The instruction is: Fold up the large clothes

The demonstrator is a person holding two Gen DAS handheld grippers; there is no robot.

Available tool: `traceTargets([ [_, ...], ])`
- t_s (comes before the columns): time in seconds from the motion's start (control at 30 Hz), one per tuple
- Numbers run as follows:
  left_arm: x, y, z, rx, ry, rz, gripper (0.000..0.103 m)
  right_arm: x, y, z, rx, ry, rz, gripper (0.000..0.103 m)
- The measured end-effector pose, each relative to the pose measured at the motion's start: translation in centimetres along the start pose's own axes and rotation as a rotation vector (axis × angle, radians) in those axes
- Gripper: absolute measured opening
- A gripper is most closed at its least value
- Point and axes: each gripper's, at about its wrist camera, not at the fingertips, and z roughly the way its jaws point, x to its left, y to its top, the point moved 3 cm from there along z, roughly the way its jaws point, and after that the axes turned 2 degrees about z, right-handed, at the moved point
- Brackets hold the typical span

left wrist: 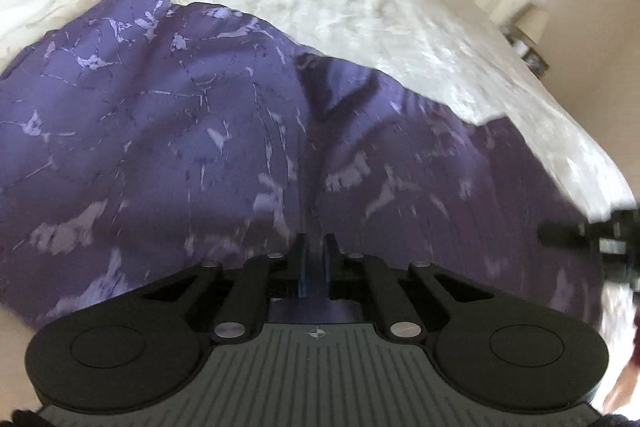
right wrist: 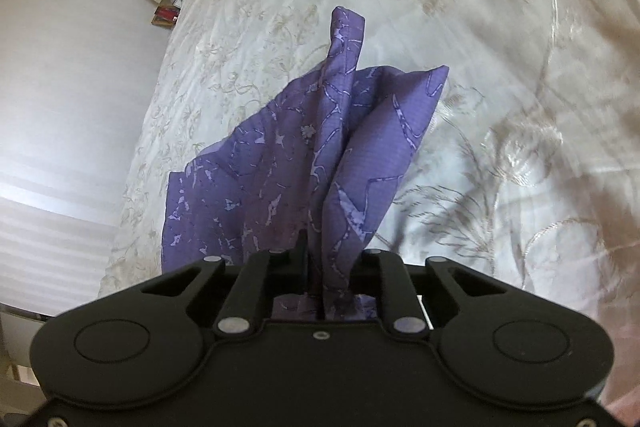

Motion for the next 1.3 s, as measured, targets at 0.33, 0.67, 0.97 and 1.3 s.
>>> traceTargets([
  [0.33, 3.0, -0.1, 1.1, 0.129, -0.140, -0.010, 0.008, 8.8, -1.2, -0.2, -0.040, 0.002, -0.091, 0.023],
  [0.67, 9.6, 4.1, -5.9, 0.080, -0.175, 0.024, 0.009, 22.1, -4.7, 5.6, -0.025, 0.034, -0.241, 0.023],
  [0.97, 18.1, 5.9, -9.6, 0.042, -0.052, -0.005, 0.010, 26.3, -8.6, 18.2, 0.095, -0.009, -0.296, 0.023],
  [1.3, 22.3, 7.8, -11.7, 0.016, 0.033, -0.037, 0.010, 26.3, -12.2, 25.4, 0.157, -0.075, -0.352, 0.055],
])
